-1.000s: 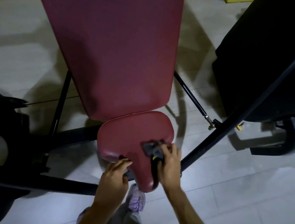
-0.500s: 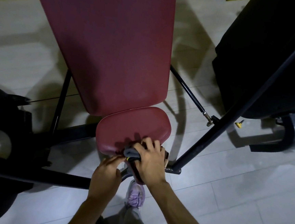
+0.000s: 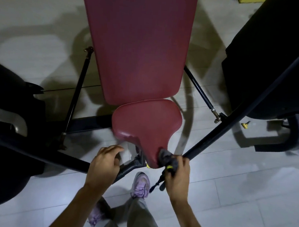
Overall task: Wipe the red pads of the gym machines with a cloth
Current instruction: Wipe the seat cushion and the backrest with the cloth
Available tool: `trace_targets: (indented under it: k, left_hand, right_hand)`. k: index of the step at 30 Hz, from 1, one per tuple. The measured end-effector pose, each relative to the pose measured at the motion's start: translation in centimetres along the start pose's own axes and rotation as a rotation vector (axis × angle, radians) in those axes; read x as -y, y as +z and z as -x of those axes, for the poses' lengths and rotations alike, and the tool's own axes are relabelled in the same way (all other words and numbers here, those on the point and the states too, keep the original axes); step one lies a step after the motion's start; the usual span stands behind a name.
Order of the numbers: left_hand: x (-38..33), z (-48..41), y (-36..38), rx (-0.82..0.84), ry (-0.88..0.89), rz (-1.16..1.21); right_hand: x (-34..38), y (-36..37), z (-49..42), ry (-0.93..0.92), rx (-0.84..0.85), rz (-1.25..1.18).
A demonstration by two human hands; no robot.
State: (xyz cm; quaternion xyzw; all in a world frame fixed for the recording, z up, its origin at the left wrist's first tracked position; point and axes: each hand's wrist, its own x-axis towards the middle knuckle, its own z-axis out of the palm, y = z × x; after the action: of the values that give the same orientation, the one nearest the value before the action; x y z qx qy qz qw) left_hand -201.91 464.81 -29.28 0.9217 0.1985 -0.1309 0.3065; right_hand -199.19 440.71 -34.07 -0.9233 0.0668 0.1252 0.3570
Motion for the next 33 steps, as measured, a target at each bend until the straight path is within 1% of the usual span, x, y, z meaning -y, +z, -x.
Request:
trace_targets:
  k: [2, 4, 6, 7, 8, 9, 10, 11, 13, 14, 15, 17, 18, 20, 22, 23, 24, 25, 29, 31, 33]
  left_hand:
    - [0.1, 0.9, -0.4, -0.001, 0.003, 0.012]
    - [0.4, 1.6, -0.8, -0.007, -0.003, 0.036]
    - [0.9, 2.1, -1.0, -0.031, -0.022, 0.059]
    - [1.0, 2.3, -1.0, -0.046, -0.025, 0.068]
    - [1.2, 2.6, -1.1, -0.057, -0.026, 0.075]
    - [1.4, 2.8, -1.1, -0.068, -0.032, 0.081]
    - [1.7, 3.0, -1.2, -0.078, -0.045, 0.086]
    - [2.0, 3.1, -1.3, -0.085, -0.062, 0.093]
    - [2.5, 3.4, -1.4, -0.093, -0.08, 0.11]
    - [2.6, 3.6, -1.3, -0.098, -0.081, 0.111]
    - [2.8, 3.8, -1.3, -0.106, -0.084, 0.107]
    - [3.1, 4.3, -1.2, -0.118, -0.103, 0.1]
    - [3.2, 4.5, -1.4, -0.129, -0.107, 0.094]
    - [3.1, 5.0, -1.9, -0.148, -0.078, 0.071]
    - [2.9, 5.6, -2.6, -0.16, -0.033, 0.048]
    - [2.7, 5.8, -2.9, -0.159, -0.02, 0.049]
    - [2.5, 6.0, -3.3, -0.152, -0.009, 0.043]
    - [2.3, 6.3, -3.9, -0.151, -0.007, 0.031]
    - [1.4, 8.2, -6.9, -0.166, 0.024, -0.126]
    - [0.5, 9.5, -9.1, -0.219, 0.031, -0.201]
    - [-0.1, 11.0, -11.3, -0.252, -0.008, -0.226]
  right_hand:
    - [1.0, 1.5, 0.6, 0.253, -0.115, -0.298]
    - [3.5, 3.7, 1.8, 0.415, -0.204, -0.447]
    - [6.2, 5.5, 3.0, 0.486, -0.297, -0.518]
    - [7.1, 6.0, 3.6, 0.508, -0.313, -0.556]
    - [7.8, 6.3, 4.1, 0.516, -0.296, -0.565]
    - [8.2, 6.3, 4.6, 0.495, -0.246, -0.535]
    - [8.6, 6.1, 5.0, 0.398, -0.192, -0.467]
    - [8.8, 5.7, 5.2, 0.233, -0.137, -0.349]
    - [9.6, 5.0, 4.8, -0.153, -0.024, -0.044]
    - [10.1, 4.9, 3.8, -0.324, 0.017, 0.129]
    - [10.7, 4.9, 2.5, -0.45, 0.046, 0.282]
    - [11.4, 4.9, 0.0, -0.598, 0.133, 0.578]
    - [11.1, 4.8, -0.8, -0.685, 0.217, 0.739]
    - [9.3, 4.1, -1.0, -0.84, 0.454, 1.009]
    - [7.3, 2.6, -0.1, -0.94, 0.569, 1.133]
    - [6.8, 1.6, 0.2, -0.961, 0.575, 1.17]
    - [6.5, 0.9, 0.5, -0.937, 0.572, 1.17]
    - [6.7, 0.2, 0.7, -0.891, 0.567, 1.114]
    - [9.5, -2.2, 1.4, -0.672, 0.519, 0.774]
    - [11.1, -3.8, 1.3, -0.559, 0.521, 0.582]
    - [12.9, -5.7, 1.7, -0.482, 0.488, 0.409]
